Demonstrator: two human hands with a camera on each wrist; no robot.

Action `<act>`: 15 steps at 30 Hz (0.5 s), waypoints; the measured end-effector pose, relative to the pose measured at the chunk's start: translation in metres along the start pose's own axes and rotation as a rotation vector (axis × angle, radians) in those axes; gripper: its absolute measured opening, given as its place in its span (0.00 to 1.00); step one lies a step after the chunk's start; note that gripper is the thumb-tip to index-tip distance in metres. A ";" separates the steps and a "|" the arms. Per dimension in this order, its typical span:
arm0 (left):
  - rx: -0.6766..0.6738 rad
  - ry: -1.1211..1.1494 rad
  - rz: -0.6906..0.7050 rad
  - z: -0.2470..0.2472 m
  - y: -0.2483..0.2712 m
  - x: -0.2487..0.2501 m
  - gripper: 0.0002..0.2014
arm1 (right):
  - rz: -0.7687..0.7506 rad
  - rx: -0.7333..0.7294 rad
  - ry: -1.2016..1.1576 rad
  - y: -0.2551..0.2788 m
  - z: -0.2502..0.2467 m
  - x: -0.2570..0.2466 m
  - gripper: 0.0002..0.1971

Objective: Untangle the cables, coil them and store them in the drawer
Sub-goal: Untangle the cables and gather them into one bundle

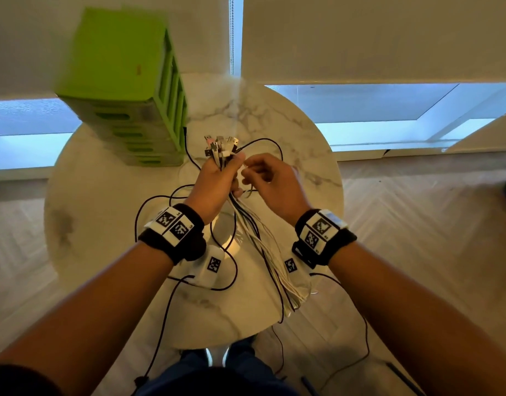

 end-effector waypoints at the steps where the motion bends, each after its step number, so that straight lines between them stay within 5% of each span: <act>1: 0.003 -0.022 0.013 -0.002 0.000 0.000 0.12 | -0.003 -0.011 0.013 0.003 0.002 0.000 0.06; 6: 0.023 -0.095 0.062 -0.005 0.001 0.002 0.18 | 0.040 -0.113 0.036 0.018 0.010 0.004 0.08; 15: 0.027 0.063 -0.016 -0.017 0.003 0.002 0.14 | 0.000 -0.522 0.327 0.039 -0.005 0.064 0.10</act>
Point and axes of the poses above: each hand's wrist, its own y-axis away from the middle knuckle, its own z-axis out of the palm, x = y × z, the point moved 6 cm from there along -y, towards the middle knuckle, and after that the axes turned 7 degrees about x, right-handed, at the moved point
